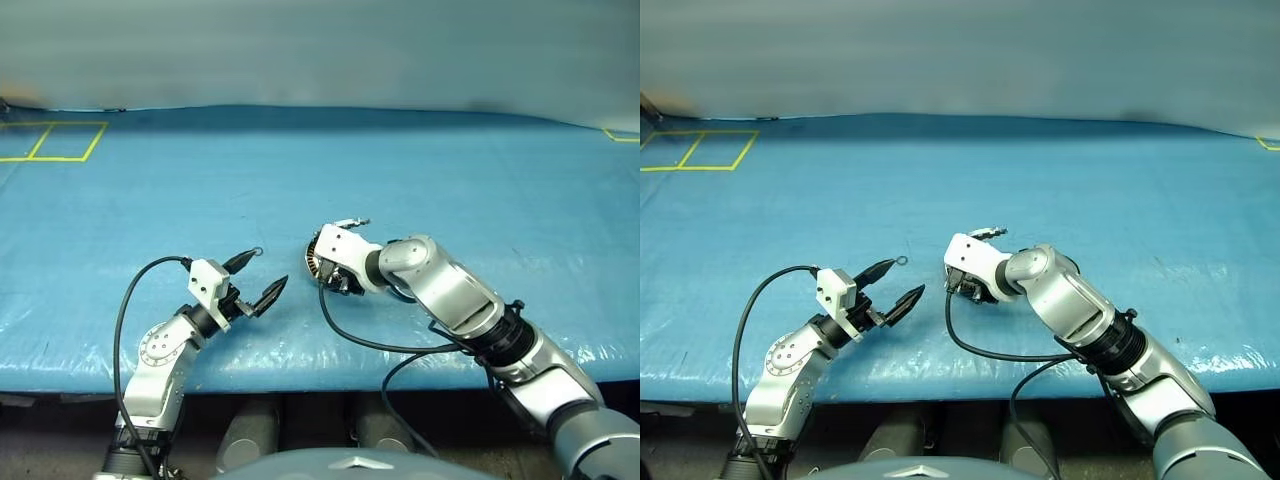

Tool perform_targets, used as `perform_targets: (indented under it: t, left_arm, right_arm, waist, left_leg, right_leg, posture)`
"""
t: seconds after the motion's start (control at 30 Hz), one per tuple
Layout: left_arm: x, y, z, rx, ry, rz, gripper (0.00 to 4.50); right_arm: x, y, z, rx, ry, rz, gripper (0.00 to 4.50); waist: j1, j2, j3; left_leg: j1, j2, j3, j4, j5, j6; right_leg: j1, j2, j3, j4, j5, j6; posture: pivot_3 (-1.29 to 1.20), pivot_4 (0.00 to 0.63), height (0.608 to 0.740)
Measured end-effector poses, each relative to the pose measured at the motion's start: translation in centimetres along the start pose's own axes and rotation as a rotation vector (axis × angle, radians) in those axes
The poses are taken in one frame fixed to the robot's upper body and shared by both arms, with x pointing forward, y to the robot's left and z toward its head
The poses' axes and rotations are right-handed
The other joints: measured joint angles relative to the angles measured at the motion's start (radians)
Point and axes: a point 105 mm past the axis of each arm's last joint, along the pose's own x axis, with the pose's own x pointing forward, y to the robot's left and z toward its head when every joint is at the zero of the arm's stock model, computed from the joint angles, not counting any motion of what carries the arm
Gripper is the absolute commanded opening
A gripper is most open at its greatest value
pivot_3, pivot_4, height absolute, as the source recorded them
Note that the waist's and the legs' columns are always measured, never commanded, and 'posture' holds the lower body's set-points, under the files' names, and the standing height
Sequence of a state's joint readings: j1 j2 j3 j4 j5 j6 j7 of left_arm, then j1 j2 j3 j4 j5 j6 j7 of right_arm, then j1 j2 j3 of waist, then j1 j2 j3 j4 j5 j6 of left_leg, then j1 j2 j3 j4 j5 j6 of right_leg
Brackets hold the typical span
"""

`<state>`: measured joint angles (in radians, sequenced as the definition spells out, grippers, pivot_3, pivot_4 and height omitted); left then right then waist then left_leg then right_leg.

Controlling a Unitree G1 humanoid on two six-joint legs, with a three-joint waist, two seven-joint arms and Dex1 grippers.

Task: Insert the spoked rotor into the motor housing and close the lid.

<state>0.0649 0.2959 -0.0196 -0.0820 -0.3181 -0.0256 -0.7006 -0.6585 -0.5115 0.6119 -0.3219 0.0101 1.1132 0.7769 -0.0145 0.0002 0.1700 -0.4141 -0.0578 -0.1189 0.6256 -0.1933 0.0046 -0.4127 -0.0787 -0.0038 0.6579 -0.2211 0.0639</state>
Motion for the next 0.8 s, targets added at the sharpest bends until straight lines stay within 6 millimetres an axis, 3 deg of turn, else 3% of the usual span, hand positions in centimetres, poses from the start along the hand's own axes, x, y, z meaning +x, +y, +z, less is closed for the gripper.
perform_targets:
  t: [0.27, 0.43, 0.8]
  left_arm:
    - [0.1, -0.1, 0.0, -0.001, 0.000, -0.005, 4.50]
    - [0.3, -0.3, 0.0, -0.002, -0.001, -0.011, 4.50]
    - [0.3, -0.3, -0.1, -0.009, 0.006, -0.012, 4.50]
  right_arm:
    - [0.4, 0.0, 0.4, 0.020, 0.014, -0.004, 1.86]
    - [0.9, -0.4, 0.6, 0.134, 0.017, -0.015, 3.31]
    - [0.3, 0.0, 1.4, 0.275, 0.007, 0.030, 3.31]
  waist:
    - [-0.003, -0.001, 0.000]
    - [-0.005, -0.001, -0.001]
    - [0.001, -0.001, -0.001]
  left_leg:
    - [0.001, 0.000, 0.000, 0.000, 0.000, 0.000]
    - [0.002, 0.001, 0.000, 0.000, 0.000, 0.000]
    - [0.000, 0.000, -0.001, -0.001, 0.000, 0.001]
  right_leg:
    - [0.001, 0.000, 0.000, 0.000, 0.000, -0.001]
    - [0.001, 0.000, 0.000, 0.001, 0.000, -0.001]
    - [0.000, 0.000, 0.000, 0.000, 0.000, 0.000]
  posture:
    - [0.00, 0.150, 0.740]
    - [0.00, 0.150, 0.740]
    - [0.00, 0.150, 0.740]
